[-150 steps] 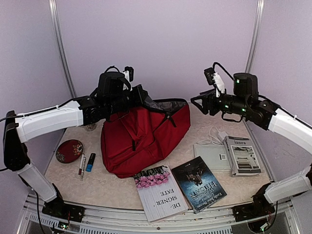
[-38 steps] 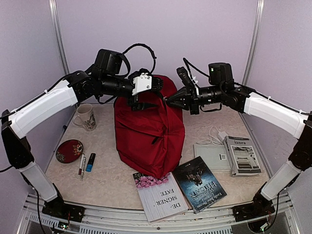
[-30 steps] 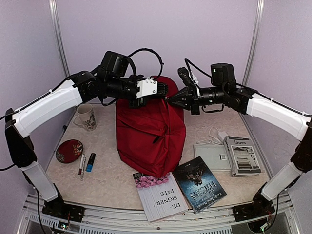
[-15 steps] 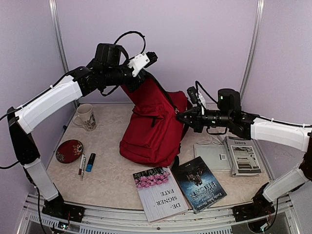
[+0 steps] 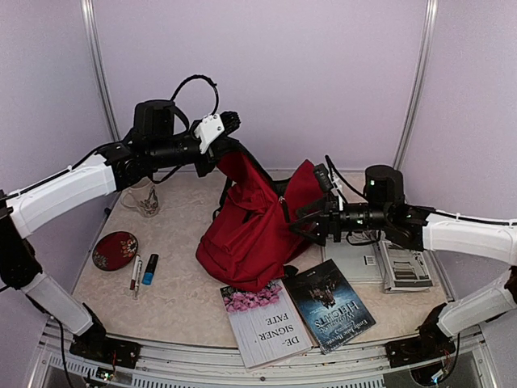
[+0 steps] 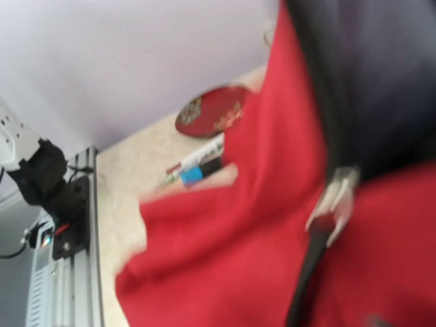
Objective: Pack the student bag
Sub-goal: Unzip the largest pocket of the student bag, then adjust the student bag at the center of the board.
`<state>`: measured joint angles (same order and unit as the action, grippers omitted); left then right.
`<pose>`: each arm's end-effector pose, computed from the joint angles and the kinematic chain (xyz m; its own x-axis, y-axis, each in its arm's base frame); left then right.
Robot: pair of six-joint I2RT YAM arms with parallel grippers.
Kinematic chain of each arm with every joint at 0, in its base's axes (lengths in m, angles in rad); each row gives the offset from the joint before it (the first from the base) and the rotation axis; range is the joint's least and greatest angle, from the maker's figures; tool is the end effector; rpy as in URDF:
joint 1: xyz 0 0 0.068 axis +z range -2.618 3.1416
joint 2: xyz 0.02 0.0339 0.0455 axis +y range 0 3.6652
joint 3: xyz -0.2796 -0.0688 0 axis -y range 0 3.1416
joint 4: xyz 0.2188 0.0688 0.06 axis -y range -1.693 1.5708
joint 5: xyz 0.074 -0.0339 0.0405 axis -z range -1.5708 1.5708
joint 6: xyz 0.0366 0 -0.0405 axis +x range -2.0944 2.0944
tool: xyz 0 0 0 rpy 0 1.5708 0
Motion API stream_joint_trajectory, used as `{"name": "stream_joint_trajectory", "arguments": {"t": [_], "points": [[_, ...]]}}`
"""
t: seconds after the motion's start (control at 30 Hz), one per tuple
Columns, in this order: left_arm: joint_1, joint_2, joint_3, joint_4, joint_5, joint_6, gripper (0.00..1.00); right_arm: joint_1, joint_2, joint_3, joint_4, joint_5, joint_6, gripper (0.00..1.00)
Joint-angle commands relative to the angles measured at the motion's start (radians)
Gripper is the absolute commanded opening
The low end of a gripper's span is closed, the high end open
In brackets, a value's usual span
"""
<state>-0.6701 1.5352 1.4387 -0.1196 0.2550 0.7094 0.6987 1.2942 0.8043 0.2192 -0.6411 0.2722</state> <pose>0.2611 -0.2187 0.4081 0.3897 0.4954 -0.7763 0.7120 0.3726 0.5952 0.1885 0.1869 0.3048 -0.4544 -0.1004 -0.8851 -0.8665 0.2803 0.4131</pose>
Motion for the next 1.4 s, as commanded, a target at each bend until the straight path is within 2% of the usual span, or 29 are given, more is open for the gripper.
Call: {"name": "stream_joint_trajectory", "arguments": {"t": [0.0,0.07,0.13,0.23,0.3,0.53,0.7,0.77,0.8,0.83,0.9,0.93,1.07,1.2,1.37], "points": [[-0.051,-0.126,-0.189,0.225,0.219,0.056,0.00,-0.022,-0.180,0.039,-0.120,0.109,-0.021,1.00],[-0.084,-0.136,-0.230,0.242,0.221,0.042,0.00,-0.065,-0.211,0.067,-0.174,0.228,0.003,1.00],[-0.120,-0.132,-0.245,0.231,0.214,0.043,0.00,-0.132,-0.168,0.144,-0.274,0.311,0.035,1.00],[-0.168,-0.115,-0.250,0.209,0.190,0.043,0.00,-0.202,-0.007,0.315,-0.476,0.523,0.082,1.00],[-0.195,-0.108,-0.257,0.199,0.173,0.032,0.00,-0.219,0.128,0.411,-0.526,0.575,0.049,1.00],[-0.249,-0.104,-0.304,0.186,0.133,0.009,0.00,-0.256,0.586,0.792,-0.721,0.488,-0.091,1.00],[-0.252,-0.105,-0.316,0.175,0.114,0.012,0.00,-0.256,0.740,0.890,-0.845,0.254,-0.200,0.97],[-0.252,-0.105,-0.318,0.166,0.094,0.015,0.00,-0.254,0.734,0.863,-0.855,0.243,-0.215,0.90],[-0.252,-0.105,-0.320,0.162,0.080,0.017,0.00,-0.254,0.723,0.844,-0.855,0.272,-0.217,0.79],[-0.251,-0.106,-0.324,0.159,0.060,0.017,0.00,-0.255,0.710,0.816,-0.855,0.307,-0.218,0.60],[-0.249,-0.109,-0.347,0.170,-0.002,0.022,0.00,-0.257,0.686,0.788,-0.859,0.373,-0.214,0.09],[-0.245,-0.112,-0.364,0.191,-0.052,0.025,0.00,-0.257,0.672,0.781,-0.852,0.393,-0.207,0.00],[-0.202,-0.130,-0.442,0.418,-0.239,0.074,0.00,-0.255,0.586,0.759,-0.716,0.311,-0.157,0.00],[-0.125,-0.155,-0.500,0.727,-0.285,0.111,0.00,-0.209,0.438,0.651,-0.435,0.244,-0.044,0.00],[-0.034,-0.097,-0.333,0.774,-0.220,0.161,0.00,-0.126,0.215,0.409,-0.099,0.366,0.077,0.00]]}}
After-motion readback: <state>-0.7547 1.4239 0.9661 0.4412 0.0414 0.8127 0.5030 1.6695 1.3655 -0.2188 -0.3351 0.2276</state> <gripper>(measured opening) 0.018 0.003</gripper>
